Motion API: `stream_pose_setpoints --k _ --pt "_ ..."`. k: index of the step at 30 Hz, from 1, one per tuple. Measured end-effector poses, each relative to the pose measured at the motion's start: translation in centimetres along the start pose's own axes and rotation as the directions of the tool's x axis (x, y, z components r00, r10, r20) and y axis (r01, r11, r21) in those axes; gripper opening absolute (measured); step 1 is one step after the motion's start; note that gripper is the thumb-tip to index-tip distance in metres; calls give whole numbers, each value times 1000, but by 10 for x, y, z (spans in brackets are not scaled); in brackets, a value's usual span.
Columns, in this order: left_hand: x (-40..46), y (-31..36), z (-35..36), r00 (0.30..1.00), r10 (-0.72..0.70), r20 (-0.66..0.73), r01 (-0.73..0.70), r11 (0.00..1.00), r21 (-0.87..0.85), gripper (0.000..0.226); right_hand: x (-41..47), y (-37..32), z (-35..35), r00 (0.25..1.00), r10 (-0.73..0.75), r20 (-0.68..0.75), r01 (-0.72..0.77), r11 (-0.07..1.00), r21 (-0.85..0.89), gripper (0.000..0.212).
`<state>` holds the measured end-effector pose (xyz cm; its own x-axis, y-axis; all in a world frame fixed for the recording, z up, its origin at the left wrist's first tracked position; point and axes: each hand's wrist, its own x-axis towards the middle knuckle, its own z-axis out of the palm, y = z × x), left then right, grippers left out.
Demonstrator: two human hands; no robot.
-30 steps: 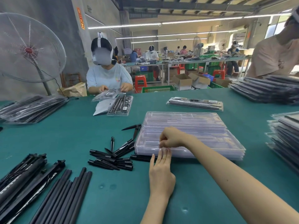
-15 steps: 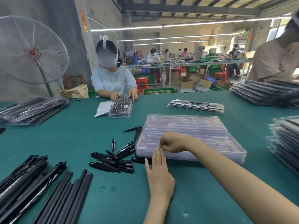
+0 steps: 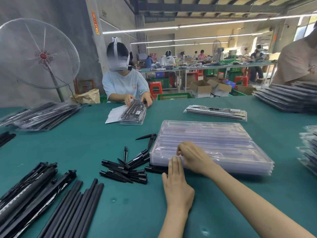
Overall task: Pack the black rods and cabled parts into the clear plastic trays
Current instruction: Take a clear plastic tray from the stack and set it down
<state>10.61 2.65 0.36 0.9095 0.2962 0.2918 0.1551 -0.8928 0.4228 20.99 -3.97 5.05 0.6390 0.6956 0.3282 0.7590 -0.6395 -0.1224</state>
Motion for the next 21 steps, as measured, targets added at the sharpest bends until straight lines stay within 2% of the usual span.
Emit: stream_pose_setpoints --k 5,9,11,13,14,16,18,21 --pt "7 -9 -12 974 205 -94 -181 960 212 70 -5 -1 12 999 -38 18 41 983 -179 18" --pt "8 -14 -8 972 226 -60 -203 942 268 75 -8 -3 4 996 -86 -18 82 983 -165 27" --pt "11 -12 -8 975 213 -67 -186 942 279 73 6 0 -15 987 -55 -151 44 996 -77 34" --pt "12 -11 -8 978 196 -69 -172 949 263 73 37 12 -56 940 118 -321 -105 993 60 30" --pt "12 -11 -8 981 184 -68 -159 948 275 73 49 18 -76 930 161 -331 -143 987 79 25" --pt "16 -11 -7 983 183 -6 -173 940 294 72 56 20 -95 970 90 -224 -99 995 -33 20" --pt "30 -7 -7 984 176 28 -177 952 249 60 46 13 -83 994 -4 -110 -10 992 -124 20" --pt "55 0 -14 981 189 42 -194 950 247 50 21 5 -50 994 -73 -77 63 990 -122 17"
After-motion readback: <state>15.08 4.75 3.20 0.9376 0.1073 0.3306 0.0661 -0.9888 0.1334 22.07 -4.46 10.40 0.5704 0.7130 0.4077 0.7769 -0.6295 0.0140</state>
